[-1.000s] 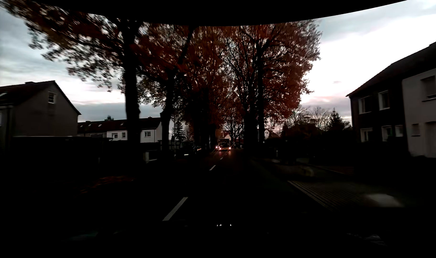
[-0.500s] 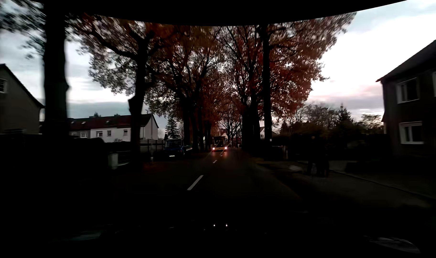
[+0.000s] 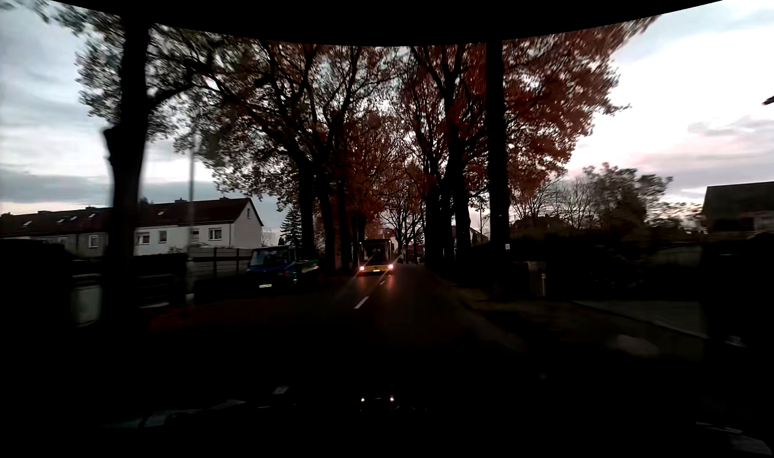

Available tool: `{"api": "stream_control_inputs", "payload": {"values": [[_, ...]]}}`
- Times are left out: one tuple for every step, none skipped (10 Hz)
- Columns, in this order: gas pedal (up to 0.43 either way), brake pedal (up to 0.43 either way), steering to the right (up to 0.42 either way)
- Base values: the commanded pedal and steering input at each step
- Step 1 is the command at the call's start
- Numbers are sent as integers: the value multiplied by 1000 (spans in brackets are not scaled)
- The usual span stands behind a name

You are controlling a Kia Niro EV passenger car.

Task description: Follow the waypoints while adhering to traffic rules and regulations

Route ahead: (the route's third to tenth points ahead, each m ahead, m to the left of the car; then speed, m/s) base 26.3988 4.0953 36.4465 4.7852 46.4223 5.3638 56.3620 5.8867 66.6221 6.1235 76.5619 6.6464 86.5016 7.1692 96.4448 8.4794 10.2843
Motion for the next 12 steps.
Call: {"api": "stream_control_inputs", "payload": {"values": [[20, 0, 9], [20, 0, 9], [20, 0, 8], [20, 0, 9], [20, 0, 9], [20, 0, 8], [20, 0, 6], [20, 0, 3], [20, 0, -2], [39, 0, -5], [47, 0, -6], [59, 0, -7]]}}
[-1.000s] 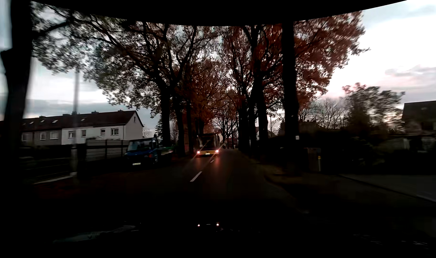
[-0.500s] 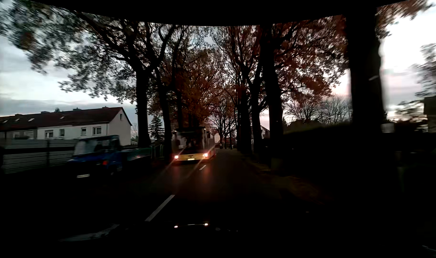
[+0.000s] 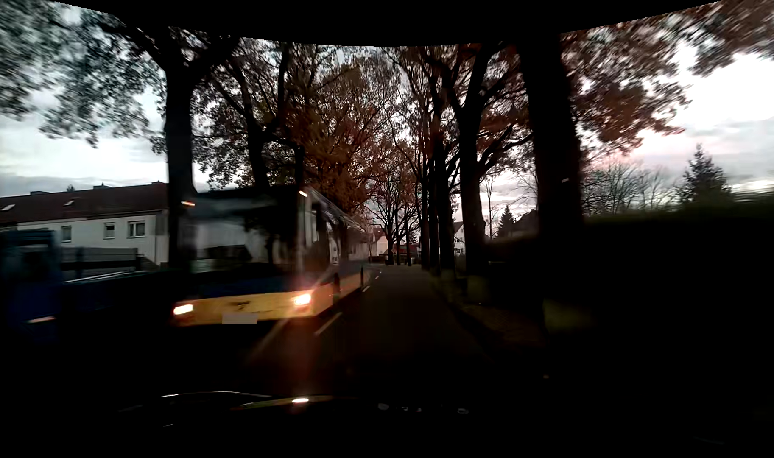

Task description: Follow the waypoints while adhering to traffic rules and regulations

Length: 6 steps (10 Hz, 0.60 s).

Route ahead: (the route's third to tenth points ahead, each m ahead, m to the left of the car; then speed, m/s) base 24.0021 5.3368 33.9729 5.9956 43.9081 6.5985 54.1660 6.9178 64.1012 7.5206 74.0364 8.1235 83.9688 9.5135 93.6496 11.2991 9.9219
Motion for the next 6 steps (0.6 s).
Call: {"api": "stream_control_inputs", "payload": {"values": [[59, 0, -9], [59, 0, -11], [67, 0, -11], [67, 0, -11], [67, 0, -11], [67, 0, -11]]}}
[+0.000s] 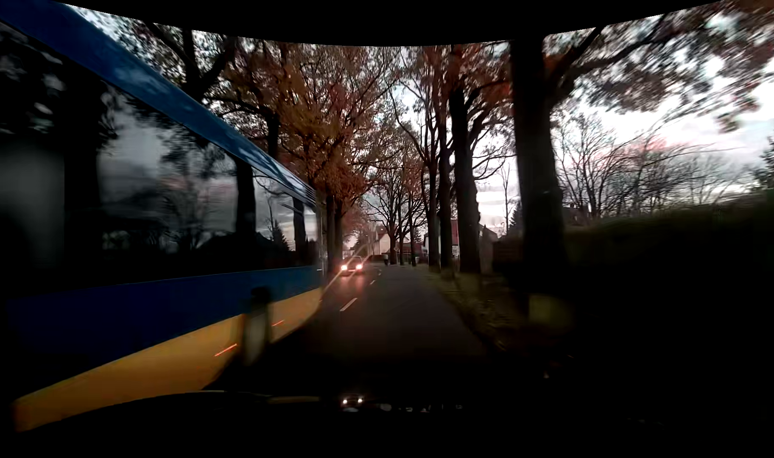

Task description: Follow the waypoints while adhering to traffic rules and regulations

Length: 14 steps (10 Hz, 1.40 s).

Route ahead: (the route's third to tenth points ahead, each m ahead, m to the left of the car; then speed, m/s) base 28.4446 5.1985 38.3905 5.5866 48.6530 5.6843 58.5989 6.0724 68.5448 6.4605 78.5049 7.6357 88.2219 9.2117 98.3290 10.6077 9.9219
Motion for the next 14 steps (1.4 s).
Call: {"api": "stream_control_inputs", "payload": {"values": [[59, 0, -11], [59, 0, -10], [47, 0, -10], [47, 0, -10], [47, 0, -9], [47, 0, -8], [47, 0, -7], [47, 0, -7], [47, 0, -7], [47, 0, -6], [47, 0, -6], [59, 0, -6], [59, 0, -6], [59, 0, -6]]}}
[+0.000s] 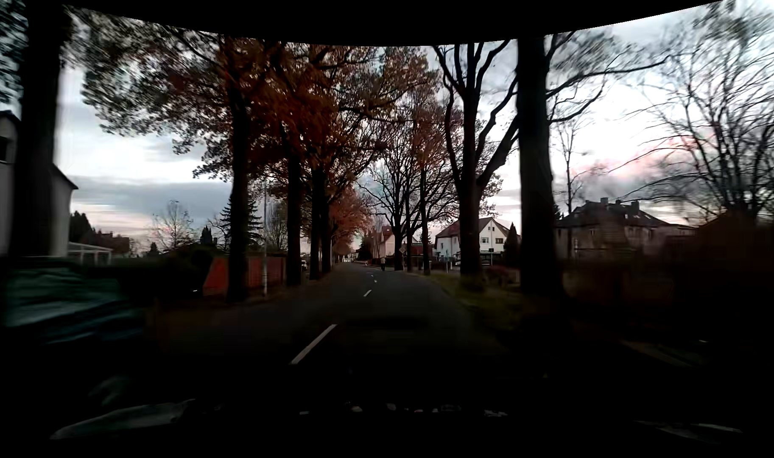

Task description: Follow the waypoints while adhering to traffic rules and regulations

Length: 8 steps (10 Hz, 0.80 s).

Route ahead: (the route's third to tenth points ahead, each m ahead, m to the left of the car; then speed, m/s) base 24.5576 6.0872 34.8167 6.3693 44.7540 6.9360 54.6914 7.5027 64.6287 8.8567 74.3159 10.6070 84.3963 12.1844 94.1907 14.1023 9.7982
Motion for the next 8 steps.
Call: {"api": "stream_control_inputs", "payload": {"values": [[59, 0, -6], [59, 0, -7], [59, 0, -6], [59, 0, -6], [59, 0, -6], [59, 0, -6], [59, 0, -6], [59, 0, -7]]}}
